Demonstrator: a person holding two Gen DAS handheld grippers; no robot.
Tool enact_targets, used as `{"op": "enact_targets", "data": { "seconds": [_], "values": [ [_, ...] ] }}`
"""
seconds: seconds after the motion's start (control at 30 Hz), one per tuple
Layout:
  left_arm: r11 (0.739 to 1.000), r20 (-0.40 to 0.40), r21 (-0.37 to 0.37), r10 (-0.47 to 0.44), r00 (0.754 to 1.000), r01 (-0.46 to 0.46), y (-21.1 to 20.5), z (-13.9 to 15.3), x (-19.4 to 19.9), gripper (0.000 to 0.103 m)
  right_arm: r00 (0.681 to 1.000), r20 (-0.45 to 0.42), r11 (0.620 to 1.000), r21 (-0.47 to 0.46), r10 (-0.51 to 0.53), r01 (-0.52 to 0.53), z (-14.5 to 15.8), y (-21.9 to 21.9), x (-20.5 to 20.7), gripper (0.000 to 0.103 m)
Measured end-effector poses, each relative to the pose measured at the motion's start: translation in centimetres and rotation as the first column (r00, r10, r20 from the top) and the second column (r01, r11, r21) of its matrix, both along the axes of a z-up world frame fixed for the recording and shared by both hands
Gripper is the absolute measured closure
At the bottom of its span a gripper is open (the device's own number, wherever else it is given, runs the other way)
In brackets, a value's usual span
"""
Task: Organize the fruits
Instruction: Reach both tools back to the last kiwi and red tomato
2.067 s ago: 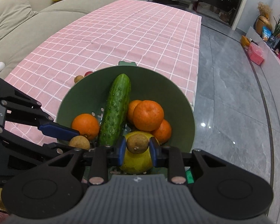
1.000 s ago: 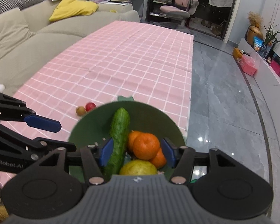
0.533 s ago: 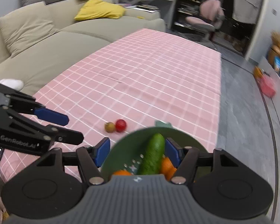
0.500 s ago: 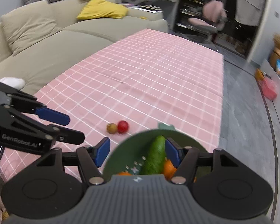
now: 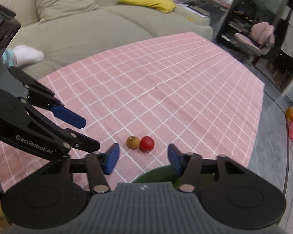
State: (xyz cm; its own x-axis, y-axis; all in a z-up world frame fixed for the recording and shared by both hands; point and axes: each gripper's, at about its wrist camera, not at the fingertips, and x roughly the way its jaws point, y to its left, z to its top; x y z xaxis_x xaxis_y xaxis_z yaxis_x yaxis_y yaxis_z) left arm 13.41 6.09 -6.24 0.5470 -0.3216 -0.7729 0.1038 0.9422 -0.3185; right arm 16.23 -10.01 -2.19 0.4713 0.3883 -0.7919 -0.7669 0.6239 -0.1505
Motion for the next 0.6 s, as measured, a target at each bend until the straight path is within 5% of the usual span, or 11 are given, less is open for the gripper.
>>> {"op": "enact_targets", "data": {
  "seconds": [0.33,0.6],
  "values": [
    [0.999,0.008,0.006,-0.033,0.999,0.033,-0.7,-2.6,3.4,0.053,0.997,-0.058,0.996,-0.077,0.048,-0.053,-2.5,1.0,3.7,0.067],
    [0.998,-0.001,0.035,-0.058,0.998,0.058,-1.9,-5.6,5.1,0.057,0.995,-0.096,0.995,-0.088,0.031,-0.04,-4.1,1.5,6.3,0.067]
  ]
}}
